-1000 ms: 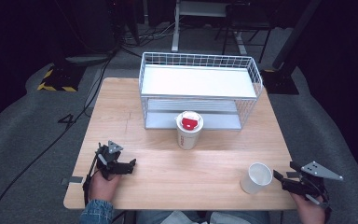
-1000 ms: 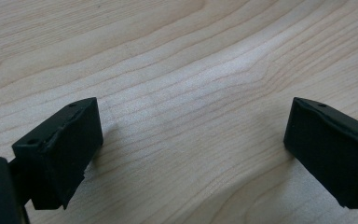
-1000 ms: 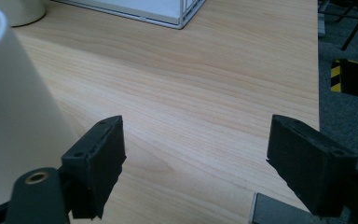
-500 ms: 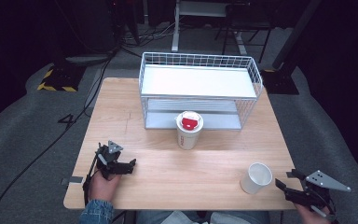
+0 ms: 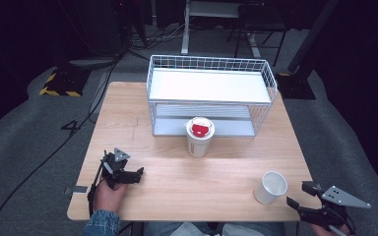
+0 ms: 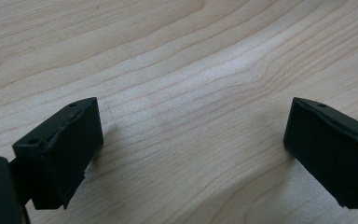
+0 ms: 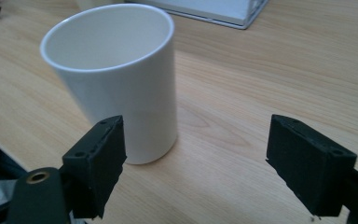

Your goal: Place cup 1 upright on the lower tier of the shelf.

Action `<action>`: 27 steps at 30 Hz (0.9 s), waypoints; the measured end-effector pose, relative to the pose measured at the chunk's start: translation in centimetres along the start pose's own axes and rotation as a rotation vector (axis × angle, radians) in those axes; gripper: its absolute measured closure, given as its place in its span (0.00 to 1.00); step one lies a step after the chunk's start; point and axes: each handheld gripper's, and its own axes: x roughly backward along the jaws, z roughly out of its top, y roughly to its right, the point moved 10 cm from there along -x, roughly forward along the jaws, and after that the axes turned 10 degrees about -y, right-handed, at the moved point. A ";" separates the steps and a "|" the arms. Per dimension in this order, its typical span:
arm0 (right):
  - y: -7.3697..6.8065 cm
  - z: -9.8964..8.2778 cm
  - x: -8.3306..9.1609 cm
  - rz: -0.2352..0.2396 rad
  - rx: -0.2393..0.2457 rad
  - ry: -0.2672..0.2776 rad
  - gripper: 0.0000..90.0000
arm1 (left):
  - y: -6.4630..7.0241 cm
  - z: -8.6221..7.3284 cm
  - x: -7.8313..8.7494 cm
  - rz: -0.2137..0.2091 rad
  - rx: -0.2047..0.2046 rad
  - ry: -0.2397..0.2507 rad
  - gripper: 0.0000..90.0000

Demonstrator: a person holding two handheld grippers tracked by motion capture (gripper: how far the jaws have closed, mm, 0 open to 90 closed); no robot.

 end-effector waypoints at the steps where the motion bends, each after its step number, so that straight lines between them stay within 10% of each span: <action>1: -0.6 0.1 -0.1 0.019 0.016 -0.002 0.22 | 0.0 0.0 0.0 0.001 0.001 0.002 0.06; 27: -3.9 1.7 -3.6 0.107 0.114 -0.022 0.18 | 0.0 0.0 0.0 -0.002 -0.002 -0.001 0.06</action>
